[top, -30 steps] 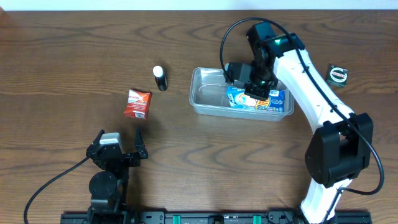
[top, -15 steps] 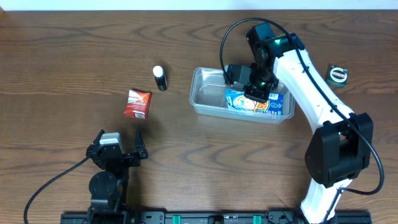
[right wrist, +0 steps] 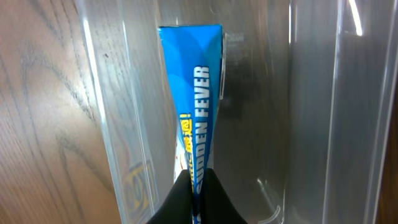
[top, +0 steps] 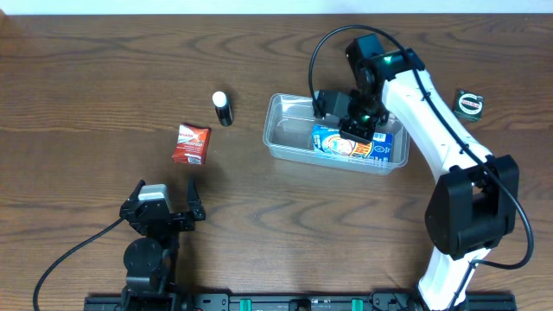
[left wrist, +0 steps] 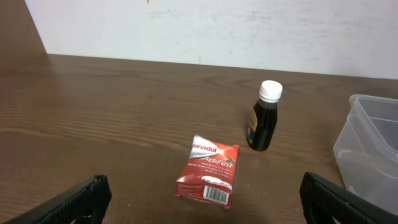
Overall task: Pack container
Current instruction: 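Lower the blue box into the container and open the right gripper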
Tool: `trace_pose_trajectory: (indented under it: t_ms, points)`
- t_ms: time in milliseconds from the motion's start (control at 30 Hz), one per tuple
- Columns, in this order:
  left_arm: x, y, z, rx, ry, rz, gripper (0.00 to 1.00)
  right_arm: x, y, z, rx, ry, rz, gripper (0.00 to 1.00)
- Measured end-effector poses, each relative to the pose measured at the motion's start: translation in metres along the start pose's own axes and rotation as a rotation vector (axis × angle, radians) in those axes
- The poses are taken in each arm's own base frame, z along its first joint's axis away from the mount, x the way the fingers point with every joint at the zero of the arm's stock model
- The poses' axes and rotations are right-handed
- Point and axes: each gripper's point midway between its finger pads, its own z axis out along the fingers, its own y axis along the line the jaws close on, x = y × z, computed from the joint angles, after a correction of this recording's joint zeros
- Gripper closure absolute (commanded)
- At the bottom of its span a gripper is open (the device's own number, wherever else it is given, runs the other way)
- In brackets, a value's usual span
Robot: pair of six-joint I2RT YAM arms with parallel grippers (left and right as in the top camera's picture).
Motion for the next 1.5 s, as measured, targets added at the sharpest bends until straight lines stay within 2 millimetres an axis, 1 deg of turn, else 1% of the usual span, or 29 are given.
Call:
trace_pose_trajectory:
  t_ms: [67, 333, 533, 867, 1067, 1133, 1167, 1200, 1233, 1300, 1367, 1500]
  points:
    - [0.0, 0.0, 0.0, 0.0, 0.0, 0.0, 0.02, 0.004, -0.001, -0.001, -0.002, 0.003, 0.014, 0.9]
    - [0.0, 0.0, 0.0, 0.0, 0.0, 0.0, 0.02, 0.022, -0.004, -0.004, -0.028, 0.019, 0.071, 0.9]
    - [0.0, 0.0, 0.0, 0.0, 0.0, 0.0, 0.02, 0.025, -0.004, -0.005, -0.035, 0.025, 0.08, 0.9]
    - [0.0, 0.0, 0.0, 0.0, 0.0, 0.0, 0.02, 0.031, 0.003, -0.006, -0.06, 0.052, 0.086, 0.97]
    - [0.0, 0.0, 0.0, 0.0, 0.0, 0.0, 0.02, 0.036, 0.009, -0.006, -0.083, 0.073, 0.093, 0.97]
    - [0.0, 0.0, 0.0, 0.0, 0.0, 0.0, 0.02, 0.037, 0.011, -0.006, -0.088, 0.077, 0.094, 0.95]
    - [0.0, 0.0, 0.0, 0.0, 0.0, 0.0, 0.02, 0.037, 0.011, -0.007, -0.09, 0.078, 0.095, 0.91]
    - [0.0, 0.0, 0.0, 0.0, 0.0, 0.0, 0.02, 0.037, 0.011, -0.007, -0.09, 0.078, 0.095, 0.81]
    - [0.0, 0.0, 0.0, 0.0, 0.0, 0.0, 0.02, 0.037, 0.011, -0.007, -0.091, 0.078, 0.1, 0.76]
    - [0.0, 0.0, 0.0, 0.0, 0.0, 0.0, 0.02, 0.038, 0.011, -0.006, -0.086, 0.083, 0.094, 0.71]
    - [0.0, 0.0, 0.0, 0.0, 0.0, 0.0, 0.02, 0.039, 0.009, -0.006, -0.081, 0.087, 0.094, 0.69]
    - [0.0, 0.0, 0.0, 0.0, 0.0, 0.0, 0.02, 0.037, 0.006, -0.006, -0.065, 0.081, 0.089, 0.69]
